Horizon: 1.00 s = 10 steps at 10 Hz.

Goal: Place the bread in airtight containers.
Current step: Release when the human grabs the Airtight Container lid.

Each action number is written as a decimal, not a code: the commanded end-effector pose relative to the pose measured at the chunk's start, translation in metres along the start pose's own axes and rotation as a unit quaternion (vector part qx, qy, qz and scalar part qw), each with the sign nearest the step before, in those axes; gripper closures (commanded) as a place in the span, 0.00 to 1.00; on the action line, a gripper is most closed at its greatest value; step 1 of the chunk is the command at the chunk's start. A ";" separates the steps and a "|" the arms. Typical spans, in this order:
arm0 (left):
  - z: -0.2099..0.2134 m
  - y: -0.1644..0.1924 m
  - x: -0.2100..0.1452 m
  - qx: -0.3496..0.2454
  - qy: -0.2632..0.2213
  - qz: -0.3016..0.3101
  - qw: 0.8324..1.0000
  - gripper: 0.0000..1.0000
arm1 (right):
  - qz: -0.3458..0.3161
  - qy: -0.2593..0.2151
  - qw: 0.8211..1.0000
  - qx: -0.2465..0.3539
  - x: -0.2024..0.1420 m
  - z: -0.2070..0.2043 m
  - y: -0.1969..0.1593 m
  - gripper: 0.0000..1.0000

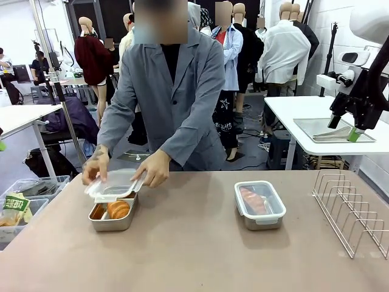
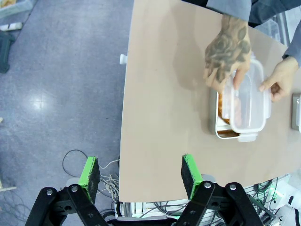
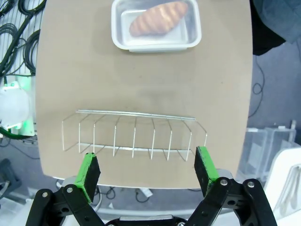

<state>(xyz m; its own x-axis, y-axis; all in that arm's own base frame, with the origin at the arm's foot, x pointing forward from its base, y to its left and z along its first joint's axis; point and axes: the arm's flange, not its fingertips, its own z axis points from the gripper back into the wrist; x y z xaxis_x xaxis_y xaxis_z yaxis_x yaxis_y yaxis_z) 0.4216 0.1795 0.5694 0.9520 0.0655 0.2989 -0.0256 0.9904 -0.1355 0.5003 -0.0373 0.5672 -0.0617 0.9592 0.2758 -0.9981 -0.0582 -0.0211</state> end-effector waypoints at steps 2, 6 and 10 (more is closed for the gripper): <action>0.001 0.001 -0.001 0.011 -0.001 0.000 1.000 0.11 | -0.002 0.011 1.000 0.002 0.000 0.000 0.002 0.00; 0.001 0.001 -0.001 0.011 -0.001 0.000 1.000 0.11 | -0.002 0.011 1.000 0.002 0.000 0.000 0.002 0.00; 0.001 0.001 -0.001 0.011 -0.001 0.000 1.000 0.11 | -0.002 0.011 1.000 0.002 0.000 0.000 0.002 0.00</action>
<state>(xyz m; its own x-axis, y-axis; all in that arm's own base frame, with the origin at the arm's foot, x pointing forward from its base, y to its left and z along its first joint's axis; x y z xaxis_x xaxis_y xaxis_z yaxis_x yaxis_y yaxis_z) 0.4216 0.1795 0.5694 0.9520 0.0655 0.2989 -0.0256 0.9904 -0.1355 0.5003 -0.0373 0.5673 -0.0617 0.9592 0.2758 -0.9981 -0.0582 -0.0211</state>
